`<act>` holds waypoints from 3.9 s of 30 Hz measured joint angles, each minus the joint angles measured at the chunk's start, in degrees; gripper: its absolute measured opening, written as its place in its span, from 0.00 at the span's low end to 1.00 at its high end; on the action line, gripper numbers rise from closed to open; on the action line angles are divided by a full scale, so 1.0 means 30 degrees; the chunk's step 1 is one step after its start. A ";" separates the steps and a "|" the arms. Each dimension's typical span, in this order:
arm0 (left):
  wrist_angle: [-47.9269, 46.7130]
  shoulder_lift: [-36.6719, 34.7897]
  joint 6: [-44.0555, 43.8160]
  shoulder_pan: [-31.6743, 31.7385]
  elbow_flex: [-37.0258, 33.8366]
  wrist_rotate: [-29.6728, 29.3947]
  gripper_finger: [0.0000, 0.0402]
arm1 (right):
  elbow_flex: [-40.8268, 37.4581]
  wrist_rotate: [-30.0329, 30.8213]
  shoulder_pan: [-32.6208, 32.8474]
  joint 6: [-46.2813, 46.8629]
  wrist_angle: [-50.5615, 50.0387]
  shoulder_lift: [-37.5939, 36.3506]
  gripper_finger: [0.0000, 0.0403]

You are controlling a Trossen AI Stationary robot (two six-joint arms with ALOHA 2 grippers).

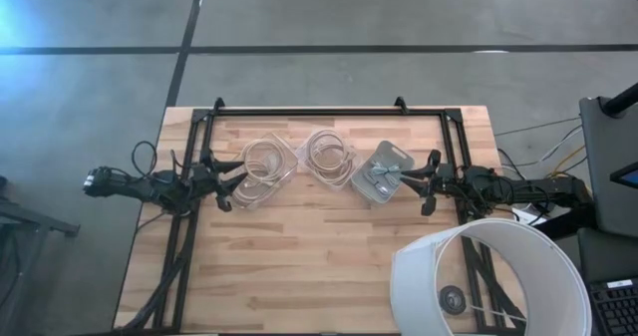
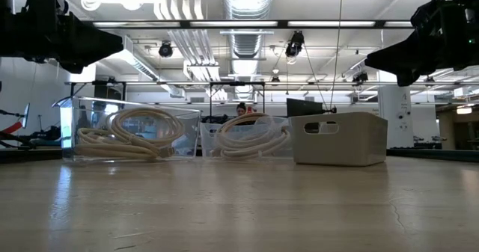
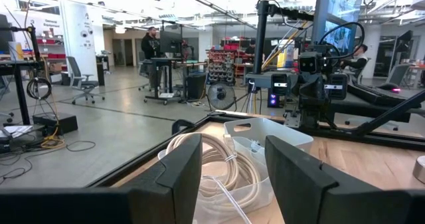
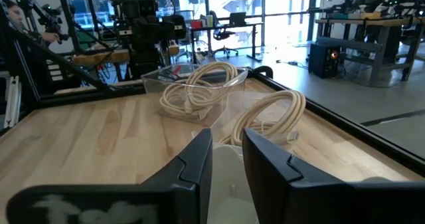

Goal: Pick & Place USB Port
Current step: Return to Home Position

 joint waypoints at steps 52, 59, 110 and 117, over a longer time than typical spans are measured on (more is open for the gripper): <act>0.0000 0.0000 0.0000 0.0000 0.0000 -0.0001 0.42 | 0.0000 0.0000 0.0005 0.0000 -0.0005 -0.0005 0.21; -0.0006 -0.0001 0.0000 0.0000 0.0000 -0.0006 0.42 | 0.0000 0.0000 0.0003 0.0000 0.0000 -0.0002 0.23; 0.0000 0.0000 0.0000 0.0001 0.0000 0.0000 0.42 | 0.0007 0.0000 0.0003 0.0000 0.0000 0.0001 0.17; 0.0000 -0.0005 0.0000 0.0000 0.0000 -0.0005 0.42 | 0.0007 0.0000 -0.0002 0.0000 0.0000 -0.0005 0.20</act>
